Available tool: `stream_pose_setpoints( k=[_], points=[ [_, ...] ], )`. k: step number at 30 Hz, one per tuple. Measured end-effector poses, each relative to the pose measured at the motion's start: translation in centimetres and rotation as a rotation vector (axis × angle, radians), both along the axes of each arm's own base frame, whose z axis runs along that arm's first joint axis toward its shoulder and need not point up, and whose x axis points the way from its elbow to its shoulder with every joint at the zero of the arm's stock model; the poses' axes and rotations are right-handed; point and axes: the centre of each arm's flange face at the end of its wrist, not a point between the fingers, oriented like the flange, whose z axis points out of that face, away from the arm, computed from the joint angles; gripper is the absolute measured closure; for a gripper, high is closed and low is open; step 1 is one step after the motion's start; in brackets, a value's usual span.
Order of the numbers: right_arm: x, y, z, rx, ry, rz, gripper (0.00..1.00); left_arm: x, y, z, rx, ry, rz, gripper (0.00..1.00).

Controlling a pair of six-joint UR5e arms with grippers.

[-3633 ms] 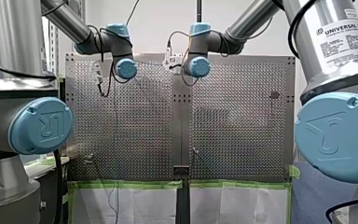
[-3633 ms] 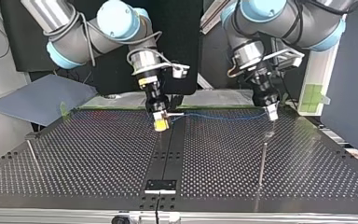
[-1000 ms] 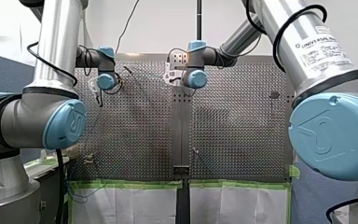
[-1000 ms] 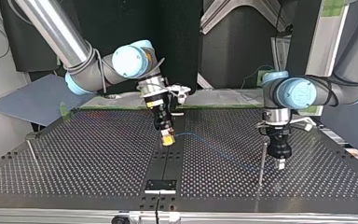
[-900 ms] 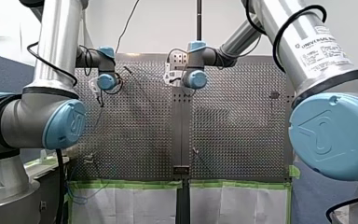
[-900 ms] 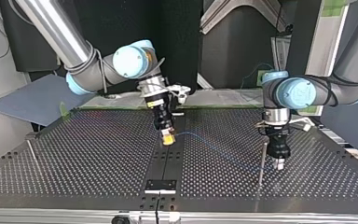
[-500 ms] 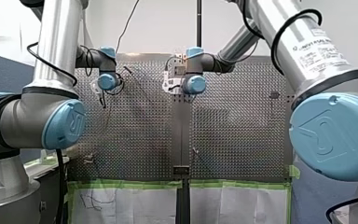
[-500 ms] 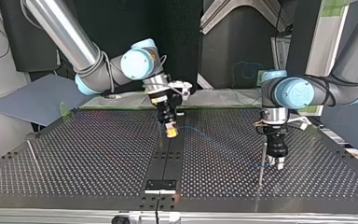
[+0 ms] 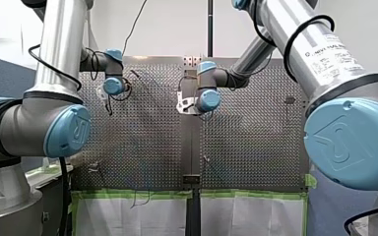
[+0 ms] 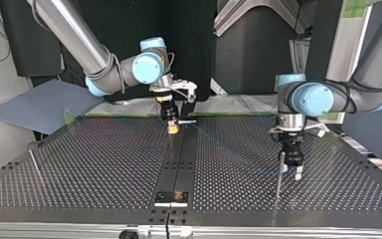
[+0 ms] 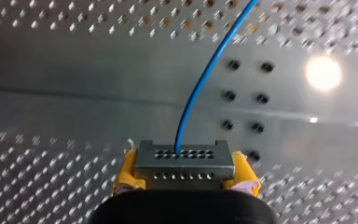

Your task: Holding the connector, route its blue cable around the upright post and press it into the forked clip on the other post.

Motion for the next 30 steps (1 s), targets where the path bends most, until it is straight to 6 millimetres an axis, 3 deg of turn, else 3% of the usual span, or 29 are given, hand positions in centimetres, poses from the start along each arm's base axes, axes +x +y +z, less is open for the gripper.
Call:
stream_pose_setpoints(
  k=[19,30],
  points=[
    [-6.5,-2.2,-5.8,0.007,0.003,-0.158,1.00,-0.2,-0.7,-1.1,-0.018,0.057,-0.007,0.00],
    [-11.0,-2.7,-9.1,0.002,0.007,-0.287,1.00,0.2,-1.0,-3.2,0.028,0.142,0.014,0.00]
  ],
)
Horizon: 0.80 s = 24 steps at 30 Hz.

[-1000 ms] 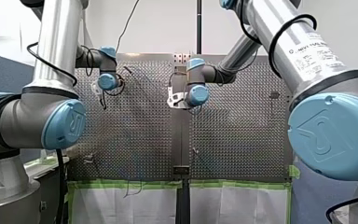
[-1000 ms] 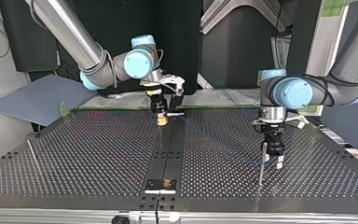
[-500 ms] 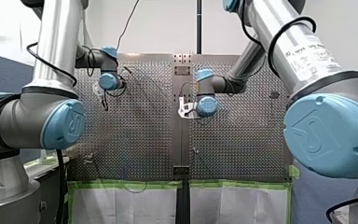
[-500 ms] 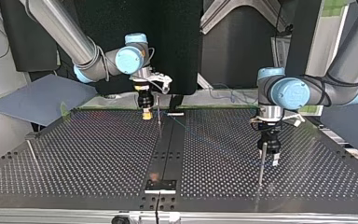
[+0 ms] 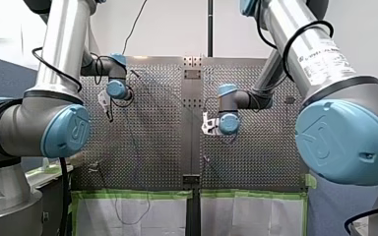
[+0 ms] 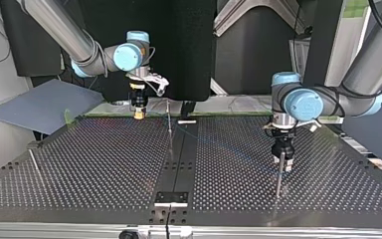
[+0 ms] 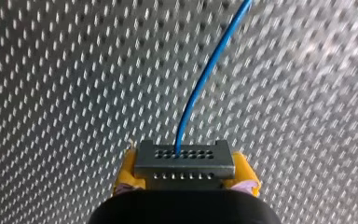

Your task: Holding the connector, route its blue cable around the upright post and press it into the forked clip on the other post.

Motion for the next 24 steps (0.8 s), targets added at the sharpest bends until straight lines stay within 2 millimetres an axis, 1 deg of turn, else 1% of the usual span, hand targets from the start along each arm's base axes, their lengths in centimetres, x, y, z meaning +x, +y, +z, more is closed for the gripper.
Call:
stream_pose_setpoints(
  k=[14,19,24],
  points=[
    [-6.6,-1.7,-3.4,0.010,-0.031,-0.074,1.00,0.0,0.0,0.0,0.002,0.002,0.001,0.00],
    [-7.8,-1.2,-4.5,0.010,-0.031,-0.082,1.00,0.0,0.0,-0.1,0.002,0.004,0.002,0.00],
    [-8.5,-0.1,-5.6,0.011,-0.030,-0.085,1.00,-0.1,0.0,-0.1,0.000,0.005,0.005,0.00]
  ],
)
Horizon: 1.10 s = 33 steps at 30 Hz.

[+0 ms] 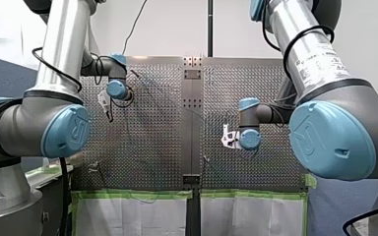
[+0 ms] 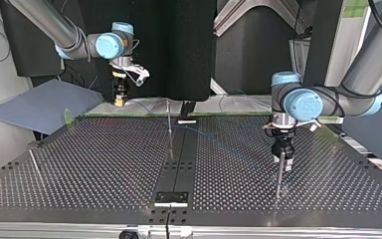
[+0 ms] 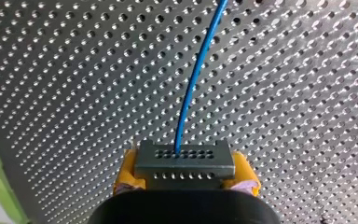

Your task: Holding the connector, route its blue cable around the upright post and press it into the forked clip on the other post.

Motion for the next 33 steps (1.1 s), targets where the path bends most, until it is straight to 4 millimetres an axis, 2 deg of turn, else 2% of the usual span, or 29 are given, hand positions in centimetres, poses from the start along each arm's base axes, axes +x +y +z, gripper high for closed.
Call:
stream_pose_setpoints(
  k=[18,33],
  points=[
    [-3.2,5.5,-4.6,0.074,0.028,-0.023,1.00,-0.1,0.3,-0.1,-0.006,0.004,0.039,0.00],
    [-3.9,6.2,-9.4,0.099,0.011,-0.038,1.00,-0.1,0.3,-0.1,-0.006,0.004,0.039,0.00]
  ],
)
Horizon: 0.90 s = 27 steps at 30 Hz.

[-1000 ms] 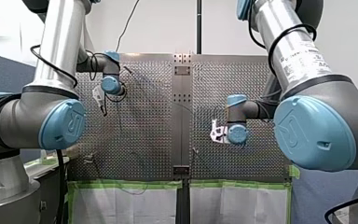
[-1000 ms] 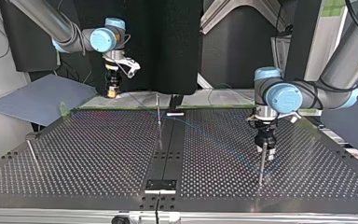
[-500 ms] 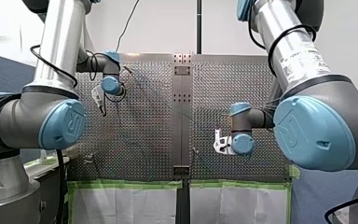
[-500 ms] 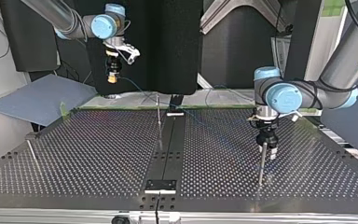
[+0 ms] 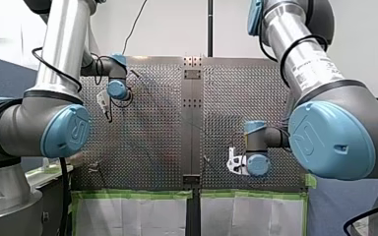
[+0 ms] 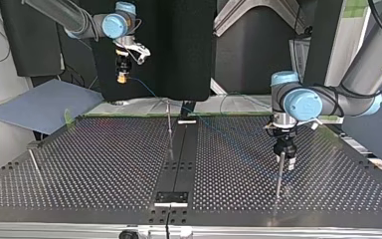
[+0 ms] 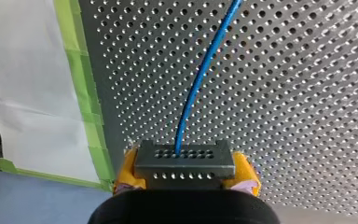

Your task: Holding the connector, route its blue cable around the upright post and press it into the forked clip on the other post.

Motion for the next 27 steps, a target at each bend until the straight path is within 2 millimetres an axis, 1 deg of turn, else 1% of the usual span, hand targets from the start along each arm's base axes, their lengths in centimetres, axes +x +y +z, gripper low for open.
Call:
stream_pose_setpoints(
  k=[9,16,20,27],
  points=[
    [0.2,0.3,-3.5,-0.007,-0.004,0.009,1.00,0.0,0.0,0.0,0.000,0.000,0.001,0.00],
    [1.5,-0.3,-5.8,-0.037,-0.011,0.034,1.00,0.0,0.1,0.0,0.000,-0.001,0.002,0.00],
    [2.2,0.0,-7.4,-0.033,-0.009,0.050,1.00,0.0,0.1,0.0,0.000,-0.002,0.002,0.00],
    [3.1,0.2,-9.4,-0.042,-0.015,0.057,1.00,0.1,0.2,0.0,0.000,-0.003,0.004,0.00]
  ],
)
